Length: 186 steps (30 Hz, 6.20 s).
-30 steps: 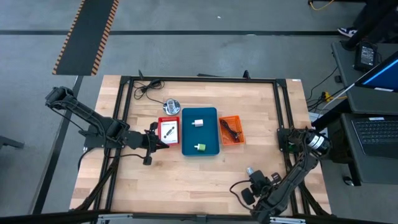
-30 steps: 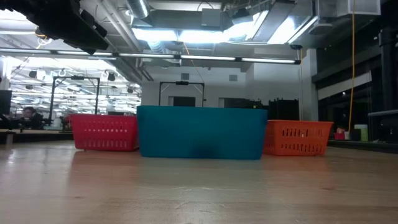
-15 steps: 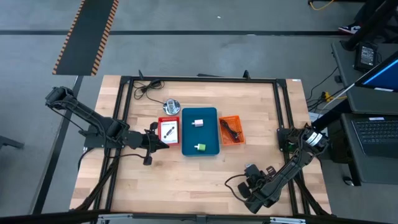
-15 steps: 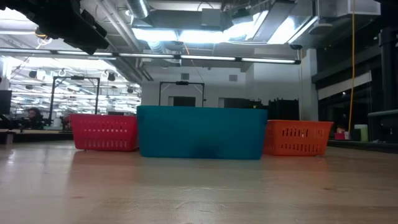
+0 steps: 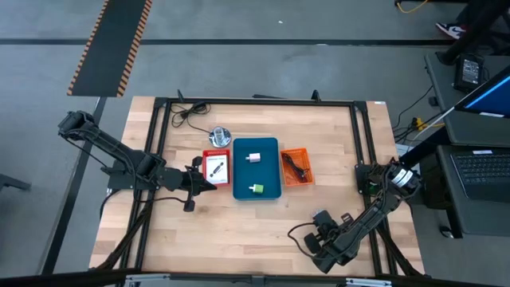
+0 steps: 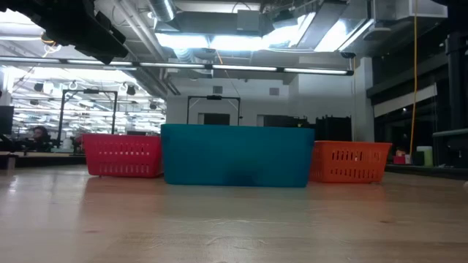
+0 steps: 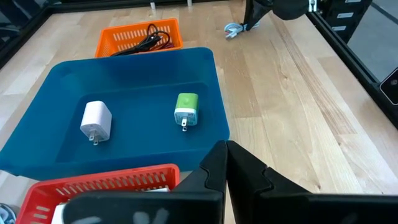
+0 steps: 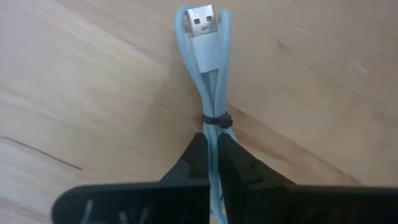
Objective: Pick and place items into bin
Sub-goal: Put the light blue USB cable into the orange bin, then return to Home Position
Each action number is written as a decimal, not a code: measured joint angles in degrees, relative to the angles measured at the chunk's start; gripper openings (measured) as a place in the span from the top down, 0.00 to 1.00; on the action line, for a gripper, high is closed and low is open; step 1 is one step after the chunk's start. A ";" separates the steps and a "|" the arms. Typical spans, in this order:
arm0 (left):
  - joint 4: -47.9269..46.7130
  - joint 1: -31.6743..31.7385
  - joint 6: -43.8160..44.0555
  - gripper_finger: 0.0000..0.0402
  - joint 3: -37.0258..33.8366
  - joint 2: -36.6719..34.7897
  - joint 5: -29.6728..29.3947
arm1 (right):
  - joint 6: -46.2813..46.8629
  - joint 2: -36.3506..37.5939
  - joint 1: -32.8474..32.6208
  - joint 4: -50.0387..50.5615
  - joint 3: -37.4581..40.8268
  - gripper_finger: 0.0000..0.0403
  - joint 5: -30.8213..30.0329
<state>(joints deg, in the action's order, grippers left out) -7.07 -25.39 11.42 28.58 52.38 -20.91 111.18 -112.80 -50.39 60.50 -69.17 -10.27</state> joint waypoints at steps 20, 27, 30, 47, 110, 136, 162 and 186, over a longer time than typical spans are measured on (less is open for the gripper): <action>-0.05 0.00 -0.18 1.00 0.00 0.00 0.00 | -1.67 8.14 0.92 8.89 -5.40 1.00 -12.66; -0.07 0.00 -0.18 0.99 0.00 0.00 0.00 | -6.08 12.69 4.30 11.43 -5.42 1.00 -16.69; -0.18 -0.02 -0.18 1.00 0.00 0.00 0.00 | -10.67 13.73 6.72 11.85 -5.42 1.00 -17.14; -0.51 0.00 -0.20 0.99 0.00 0.00 0.00 | -32.15 18.60 21.81 12.25 -5.46 1.00 -18.93; -0.94 0.00 -0.16 0.99 0.00 0.00 0.00 | -55.14 18.72 41.89 -10.70 9.20 1.00 -8.38; -3.04 -0.02 -0.09 0.99 0.00 0.00 0.00 | -59.54 18.72 42.03 -14.44 9.20 0.78 -6.07; -3.04 -0.01 0.02 0.99 0.00 0.00 0.00 | -65.58 18.93 44.28 -6.40 1.15 0.79 -6.41; 0.17 0.07 -6.50 1.00 0.00 -2.21 -9.56 | -75.68 31.83 38.14 -10.44 2.54 1.00 -26.25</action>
<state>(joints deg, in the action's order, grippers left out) -6.90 -25.32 4.92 28.58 50.17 -30.47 35.50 -80.97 -12.25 50.06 -66.62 -36.52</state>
